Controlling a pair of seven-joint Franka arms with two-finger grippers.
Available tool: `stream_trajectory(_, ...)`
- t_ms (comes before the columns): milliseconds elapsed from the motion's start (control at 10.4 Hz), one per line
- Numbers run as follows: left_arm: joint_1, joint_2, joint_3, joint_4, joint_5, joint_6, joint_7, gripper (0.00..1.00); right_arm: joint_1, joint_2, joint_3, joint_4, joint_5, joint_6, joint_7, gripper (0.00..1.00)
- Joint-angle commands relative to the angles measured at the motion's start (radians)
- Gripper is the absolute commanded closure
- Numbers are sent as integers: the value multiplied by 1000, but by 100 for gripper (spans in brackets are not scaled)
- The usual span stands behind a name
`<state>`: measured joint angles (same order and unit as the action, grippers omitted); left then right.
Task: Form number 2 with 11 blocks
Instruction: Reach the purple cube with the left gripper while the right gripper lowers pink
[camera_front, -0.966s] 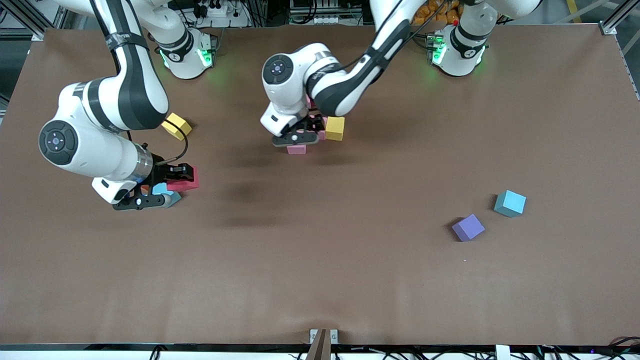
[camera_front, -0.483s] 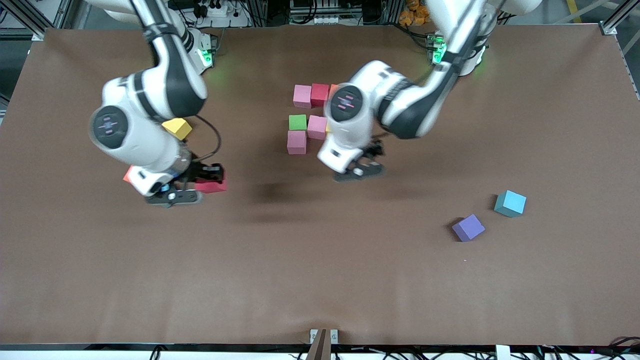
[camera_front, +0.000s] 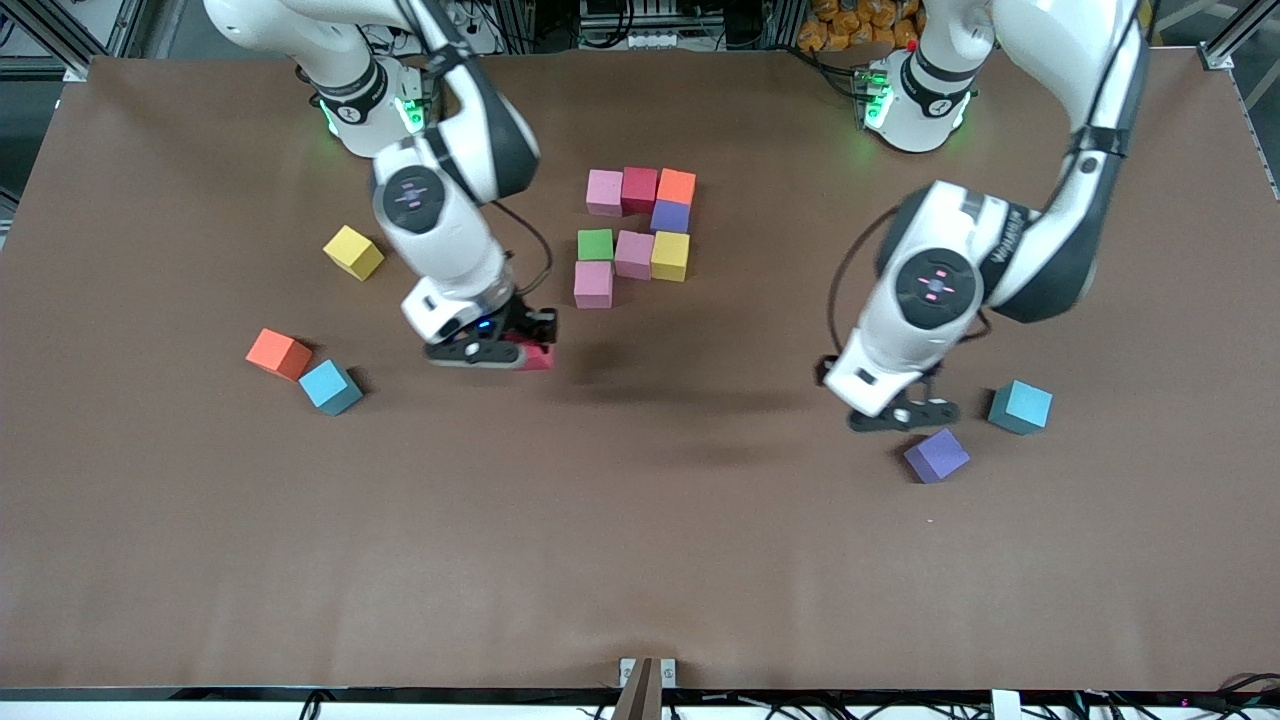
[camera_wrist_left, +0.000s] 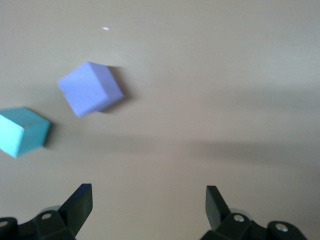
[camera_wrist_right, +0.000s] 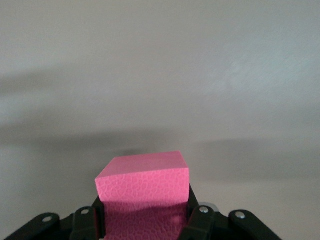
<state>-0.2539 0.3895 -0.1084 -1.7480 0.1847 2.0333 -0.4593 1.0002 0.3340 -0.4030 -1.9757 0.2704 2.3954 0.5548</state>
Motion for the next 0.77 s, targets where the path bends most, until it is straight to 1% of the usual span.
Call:
stream_trajectory(0, 108, -49, 18, -139, 27, 117, 132, 0, 75, 61, -10, -5, -3, 71, 107, 70)
stream_trajectory(97, 111, -38, 57, -168, 25, 181, 178, 0, 104, 94, -10, -8, -3, 109, 141, 70)
stream_trajectory(193, 111, -23, 85, -177, 27, 221, 253, 0, 133, 124, -10, -8, -3, 125, 164, 70)
stream_trajectory(290, 111, -11, 94, -176, 25, 234, 343, 0, 138, 143, -7, -8, -5, 126, 165, 70)
stream_trajectory(483, 111, 21, 102, -169, 25, 257, 473, 0, 133, 175, 32, -8, -4, 131, 172, 70)
stream_trajectory(579, 111, 35, 111, -169, 30, 280, 522, 0, 136, 181, 44, -11, -5, 142, 209, 70)
stream_trajectory(676, 111, 51, 113, -168, 33, 300, 625, 0, 138, 184, 50, -15, -5, 146, 218, 70)
